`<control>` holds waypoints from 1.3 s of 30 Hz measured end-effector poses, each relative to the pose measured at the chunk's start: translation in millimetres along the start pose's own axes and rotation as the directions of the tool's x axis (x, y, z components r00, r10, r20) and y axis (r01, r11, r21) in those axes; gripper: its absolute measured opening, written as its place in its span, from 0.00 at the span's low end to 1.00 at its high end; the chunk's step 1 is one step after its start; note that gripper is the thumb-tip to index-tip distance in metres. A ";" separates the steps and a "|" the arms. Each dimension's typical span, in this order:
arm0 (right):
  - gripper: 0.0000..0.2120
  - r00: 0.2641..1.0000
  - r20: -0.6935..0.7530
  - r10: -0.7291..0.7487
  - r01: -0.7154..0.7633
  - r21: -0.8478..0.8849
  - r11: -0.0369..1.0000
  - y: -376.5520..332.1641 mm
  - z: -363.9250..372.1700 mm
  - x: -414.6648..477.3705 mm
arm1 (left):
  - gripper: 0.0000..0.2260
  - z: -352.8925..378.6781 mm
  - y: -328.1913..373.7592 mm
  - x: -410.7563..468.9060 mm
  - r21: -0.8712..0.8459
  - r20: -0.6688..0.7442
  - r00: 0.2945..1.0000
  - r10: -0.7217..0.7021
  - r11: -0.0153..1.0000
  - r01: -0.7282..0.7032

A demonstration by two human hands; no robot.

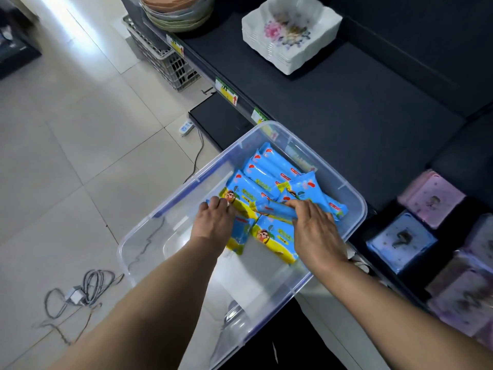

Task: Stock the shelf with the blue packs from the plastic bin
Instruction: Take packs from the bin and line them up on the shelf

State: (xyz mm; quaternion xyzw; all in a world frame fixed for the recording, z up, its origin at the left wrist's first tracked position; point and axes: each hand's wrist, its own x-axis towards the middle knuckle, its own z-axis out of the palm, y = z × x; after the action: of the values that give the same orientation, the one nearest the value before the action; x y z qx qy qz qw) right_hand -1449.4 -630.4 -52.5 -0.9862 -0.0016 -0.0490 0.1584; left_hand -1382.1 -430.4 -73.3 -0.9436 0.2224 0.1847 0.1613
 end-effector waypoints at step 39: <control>0.21 0.793 -0.449 0.411 -0.541 -0.209 0.815 -101.2 -209.0 -147.8 | 0.12 -208.4 -20.2 -134.4 -0.325 -0.496 0.823 0.277 0.820 -0.472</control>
State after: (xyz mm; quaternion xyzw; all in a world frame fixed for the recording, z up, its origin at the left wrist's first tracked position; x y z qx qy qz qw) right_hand -1618.4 -597.7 162.3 -0.9365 0.2892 -0.1984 -0.0028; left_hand -1426.6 -445.4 171.0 -0.9075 0.3910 0.0469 -0.1462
